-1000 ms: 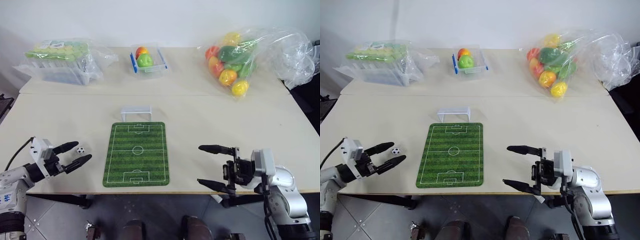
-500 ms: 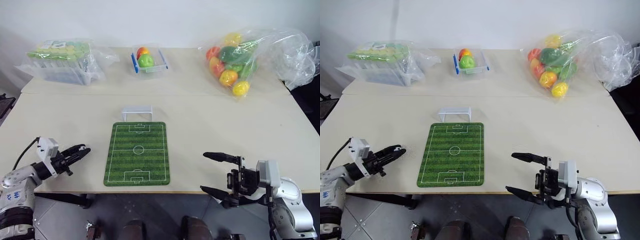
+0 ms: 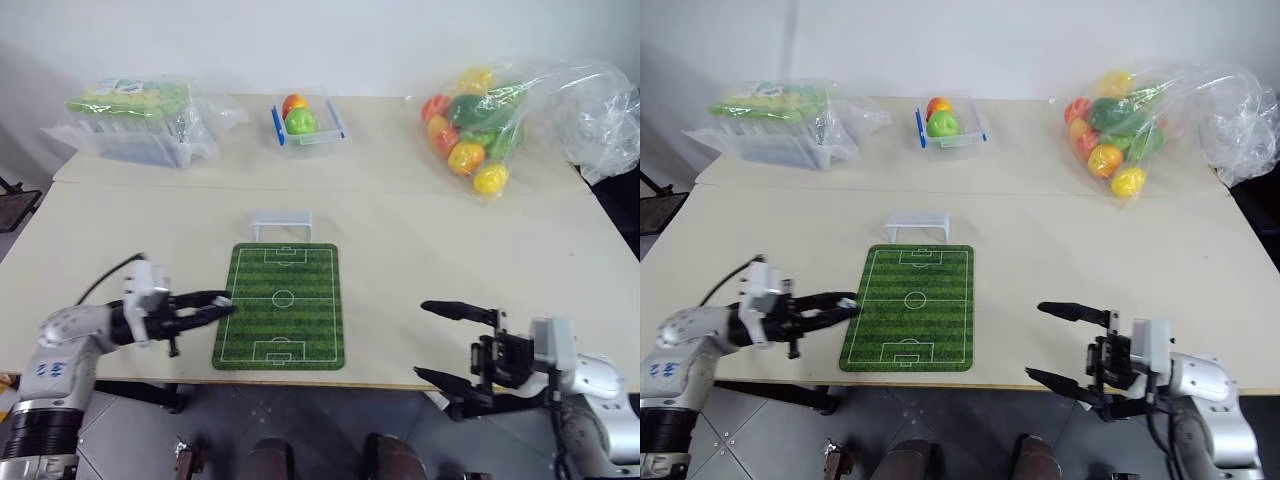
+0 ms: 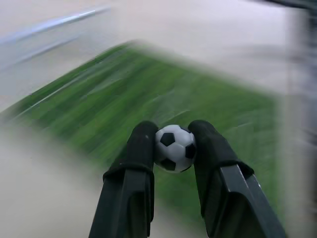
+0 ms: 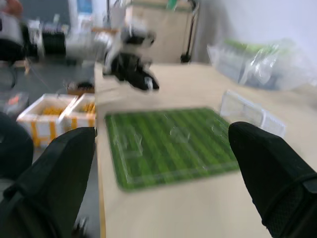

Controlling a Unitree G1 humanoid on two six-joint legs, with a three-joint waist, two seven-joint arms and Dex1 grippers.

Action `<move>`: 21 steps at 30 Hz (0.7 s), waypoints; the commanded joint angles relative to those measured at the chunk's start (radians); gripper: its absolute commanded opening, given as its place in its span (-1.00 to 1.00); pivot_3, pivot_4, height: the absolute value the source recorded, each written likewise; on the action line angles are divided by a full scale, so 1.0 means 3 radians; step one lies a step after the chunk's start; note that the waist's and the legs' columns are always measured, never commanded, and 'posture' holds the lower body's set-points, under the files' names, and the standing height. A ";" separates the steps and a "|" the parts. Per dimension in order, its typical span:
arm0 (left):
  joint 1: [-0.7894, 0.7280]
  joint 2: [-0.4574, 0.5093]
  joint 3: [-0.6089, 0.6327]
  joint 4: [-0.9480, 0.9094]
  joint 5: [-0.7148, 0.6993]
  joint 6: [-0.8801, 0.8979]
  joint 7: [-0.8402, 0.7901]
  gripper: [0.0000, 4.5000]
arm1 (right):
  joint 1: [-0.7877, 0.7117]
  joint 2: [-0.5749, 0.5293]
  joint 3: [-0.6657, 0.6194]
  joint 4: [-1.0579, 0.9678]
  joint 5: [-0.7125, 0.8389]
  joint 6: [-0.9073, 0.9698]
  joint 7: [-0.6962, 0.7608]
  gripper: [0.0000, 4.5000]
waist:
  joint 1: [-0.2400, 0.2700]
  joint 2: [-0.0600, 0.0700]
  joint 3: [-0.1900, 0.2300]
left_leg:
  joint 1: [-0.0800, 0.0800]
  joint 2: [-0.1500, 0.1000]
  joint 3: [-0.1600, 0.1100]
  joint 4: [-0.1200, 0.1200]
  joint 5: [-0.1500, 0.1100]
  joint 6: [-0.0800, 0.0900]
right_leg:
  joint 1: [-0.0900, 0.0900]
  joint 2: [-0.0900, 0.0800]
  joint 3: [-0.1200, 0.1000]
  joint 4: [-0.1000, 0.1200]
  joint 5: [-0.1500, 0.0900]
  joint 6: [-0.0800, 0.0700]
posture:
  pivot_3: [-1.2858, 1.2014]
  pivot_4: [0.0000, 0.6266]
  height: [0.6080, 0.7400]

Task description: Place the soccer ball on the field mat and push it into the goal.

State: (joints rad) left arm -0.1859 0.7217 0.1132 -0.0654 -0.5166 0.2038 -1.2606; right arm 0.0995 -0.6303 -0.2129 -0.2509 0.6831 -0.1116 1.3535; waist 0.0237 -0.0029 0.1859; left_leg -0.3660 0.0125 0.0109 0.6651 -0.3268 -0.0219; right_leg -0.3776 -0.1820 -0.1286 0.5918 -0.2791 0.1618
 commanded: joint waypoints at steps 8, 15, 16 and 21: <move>-0.0121 -0.0293 -0.0643 -0.0072 0.0406 -0.0163 0.0139 -0.62 | -0.0026 -0.0010 -0.0144 0.0045 -0.0006 -0.0095 -0.0051 1.00 | 0.0001 0.0003 0.0000 | 0.0001 0.0004 0.0005 0.0003 -0.0001 -0.0001 | 0.0000 0.0006 0.0004 -0.0002 0.0000 -0.0001 | 0.03 -0.52 1.00; -0.0107 -0.0297 -0.0681 0.0152 0.0542 -0.0415 0.0107 -0.62 | 0.0140 0.0027 -0.0094 -0.0211 -0.0024 -0.0048 -0.0235 1.00 | 0.0010 0.0003 0.0000 | -0.0001 0.0004 0.0004 0.0003 -0.0002 -0.0001 | 0.0000 0.0005 0.0002 -0.0003 0.0000 -0.0001 | 0.03 -0.52 1.00; -0.0097 -0.0294 -0.0684 0.0166 0.0552 -0.0439 0.0102 -0.62 | 0.0145 0.0028 -0.0090 -0.0226 -0.0027 -0.0043 -0.0252 1.00 | 0.0008 0.0003 0.0000 | -0.0001 0.0004 0.0004 0.0003 -0.0002 -0.0001 | 0.0000 0.0005 0.0002 -0.0004 0.0000 -0.0001 | 0.03 -0.52 1.00; -0.0053 -0.0270 -0.0753 0.0231 0.0672 -0.0588 0.0054 -0.62 | 0.0153 0.0000 -0.0048 -0.0277 -0.0029 0.0017 -0.0286 1.00 | 0.0006 0.0003 0.0000 | 0.0000 0.0004 0.0005 0.0004 -0.0002 0.0000 | 0.0000 0.0005 0.0004 -0.0003 0.0000 0.0000 | 0.03 -0.52 1.00</move>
State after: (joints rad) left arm -0.2096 0.6341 -0.1085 0.0143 -0.3238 0.0509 -1.2367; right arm 0.1396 -0.6235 -0.2259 -0.2938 0.6673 -0.1083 1.2721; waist 0.0255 -0.0020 0.1859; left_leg -0.3660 0.0138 0.0124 0.6663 -0.3276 -0.0219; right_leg -0.3776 -0.1804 -0.1276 0.5908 -0.2790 0.1617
